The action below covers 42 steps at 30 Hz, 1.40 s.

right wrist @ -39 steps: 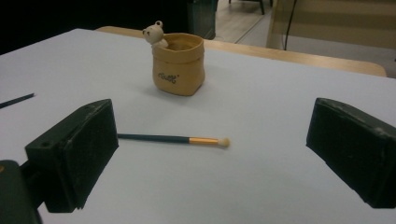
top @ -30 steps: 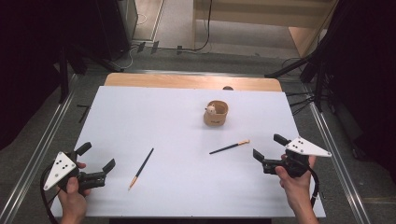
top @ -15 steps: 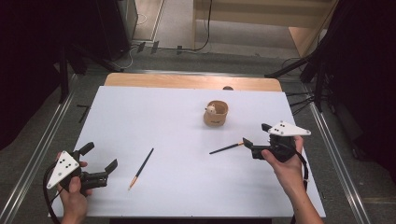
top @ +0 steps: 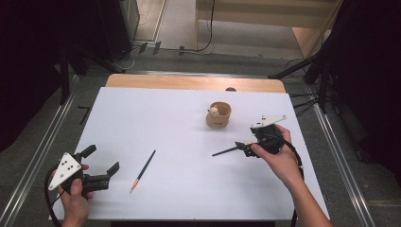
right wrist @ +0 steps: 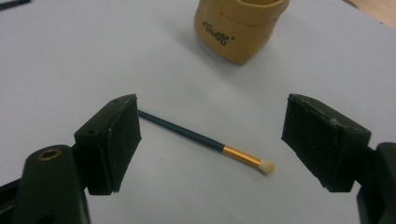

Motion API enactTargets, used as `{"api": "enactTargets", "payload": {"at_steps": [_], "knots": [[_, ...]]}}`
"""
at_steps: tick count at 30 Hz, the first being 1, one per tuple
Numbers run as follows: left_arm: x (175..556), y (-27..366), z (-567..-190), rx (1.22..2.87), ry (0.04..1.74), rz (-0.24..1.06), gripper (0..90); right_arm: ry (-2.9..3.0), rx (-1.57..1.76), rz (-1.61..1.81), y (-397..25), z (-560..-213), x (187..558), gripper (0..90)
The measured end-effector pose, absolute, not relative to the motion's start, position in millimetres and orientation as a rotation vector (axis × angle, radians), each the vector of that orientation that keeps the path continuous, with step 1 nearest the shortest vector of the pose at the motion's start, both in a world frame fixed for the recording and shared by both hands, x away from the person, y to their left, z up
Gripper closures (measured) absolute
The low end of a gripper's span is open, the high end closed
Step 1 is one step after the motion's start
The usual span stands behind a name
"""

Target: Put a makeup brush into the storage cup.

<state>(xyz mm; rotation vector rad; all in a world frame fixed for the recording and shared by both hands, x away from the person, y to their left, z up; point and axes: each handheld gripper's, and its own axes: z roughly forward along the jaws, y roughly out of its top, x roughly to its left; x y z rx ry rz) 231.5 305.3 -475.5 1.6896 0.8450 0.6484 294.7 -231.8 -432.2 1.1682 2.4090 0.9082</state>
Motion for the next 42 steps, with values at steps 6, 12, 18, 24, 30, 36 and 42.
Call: {"api": "enactTargets", "payload": {"at_steps": [6,12,18,24,30,36,42], "knots": [[231.5,304.6,-475.7,1.697,0.843,0.646,0.0,2.481,1.135,0.808,-224.5,-440.3,304.5,21.9],[231.9,305.0,-476.1,1.699,0.845,0.640,0.0,2.533,1.114,0.736,-218.7,-447.1,312.3,21.9],[233.0,305.1,-477.1,1.706,0.847,0.636,0.0,2.583,1.083,0.681,-215.5,-454.7,318.5,22.1],[233.8,305.4,-478.2,1.713,0.849,0.629,0.0,2.602,1.089,0.641,-214.2,-459.4,322.7,22.3],[234.2,304.7,-478.8,1.714,0.849,0.624,0.0,2.659,1.042,0.542,-207.5,-462.3,328.2,22.2],[233.9,304.4,-478.8,1.720,0.846,0.624,0.0,2.700,1.017,0.474,-203.7,-465.1,332.6,22.3],[234.1,305.1,-479.6,1.721,0.852,0.622,0.0,2.774,0.972,0.366,-202.2,-468.2,340.1,26.7]]}}
